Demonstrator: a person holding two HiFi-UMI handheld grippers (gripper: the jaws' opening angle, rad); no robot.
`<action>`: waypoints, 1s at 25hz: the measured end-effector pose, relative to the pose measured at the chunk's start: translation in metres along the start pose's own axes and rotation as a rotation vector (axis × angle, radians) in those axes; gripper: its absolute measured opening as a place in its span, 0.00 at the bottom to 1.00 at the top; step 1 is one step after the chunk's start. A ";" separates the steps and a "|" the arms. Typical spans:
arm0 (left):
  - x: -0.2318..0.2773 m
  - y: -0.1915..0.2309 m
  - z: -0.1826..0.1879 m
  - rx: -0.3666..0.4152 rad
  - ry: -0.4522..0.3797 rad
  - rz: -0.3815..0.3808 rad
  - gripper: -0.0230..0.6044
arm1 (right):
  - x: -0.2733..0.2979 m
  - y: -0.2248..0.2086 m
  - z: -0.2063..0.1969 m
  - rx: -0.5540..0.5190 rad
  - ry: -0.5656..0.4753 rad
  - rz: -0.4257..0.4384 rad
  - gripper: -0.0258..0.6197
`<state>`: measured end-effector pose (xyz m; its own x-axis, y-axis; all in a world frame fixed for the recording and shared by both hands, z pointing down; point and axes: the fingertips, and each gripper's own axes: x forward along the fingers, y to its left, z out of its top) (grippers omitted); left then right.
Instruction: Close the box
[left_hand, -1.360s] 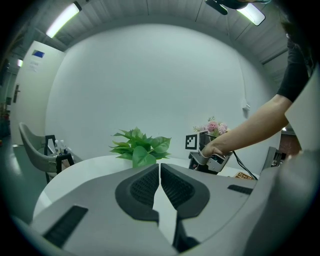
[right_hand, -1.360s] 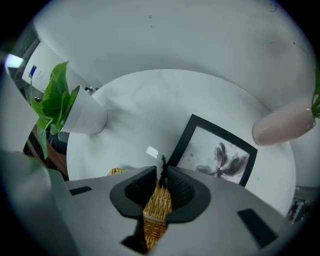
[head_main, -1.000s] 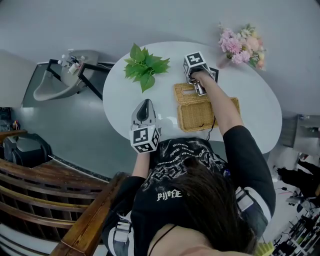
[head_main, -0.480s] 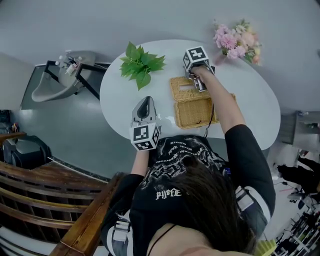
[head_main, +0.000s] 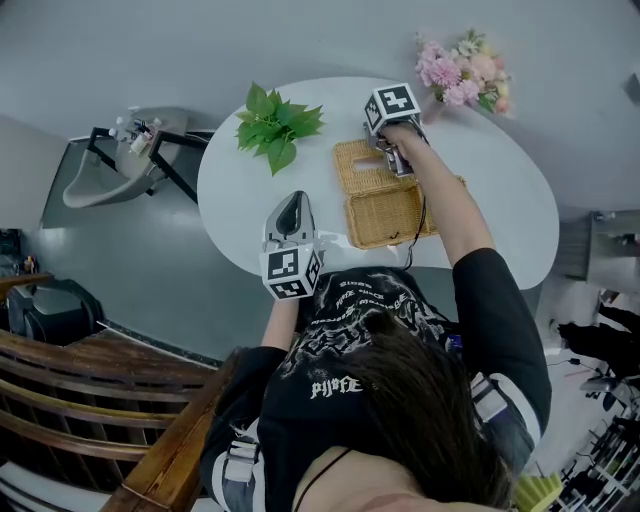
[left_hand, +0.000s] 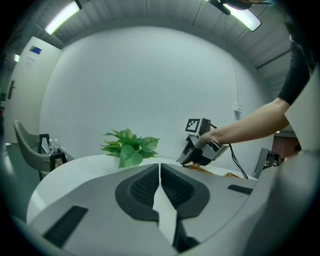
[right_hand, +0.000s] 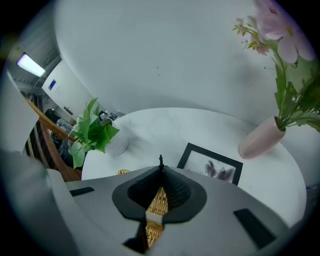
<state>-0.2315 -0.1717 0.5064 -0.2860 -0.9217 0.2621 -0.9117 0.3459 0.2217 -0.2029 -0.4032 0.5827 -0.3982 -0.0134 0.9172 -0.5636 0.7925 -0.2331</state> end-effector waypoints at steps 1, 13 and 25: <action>-0.001 -0.002 0.000 0.004 0.001 -0.007 0.08 | -0.003 0.001 0.001 0.001 -0.014 0.003 0.10; -0.018 -0.020 -0.010 0.022 0.029 -0.069 0.08 | -0.054 0.014 0.005 -0.009 -0.196 0.037 0.10; -0.032 -0.033 -0.014 0.035 0.030 -0.118 0.08 | -0.098 0.028 -0.007 -0.034 -0.316 0.030 0.10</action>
<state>-0.1879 -0.1514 0.5041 -0.1679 -0.9498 0.2641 -0.9484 0.2287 0.2194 -0.1743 -0.3757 0.4891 -0.6221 -0.1741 0.7633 -0.5258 0.8153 -0.2425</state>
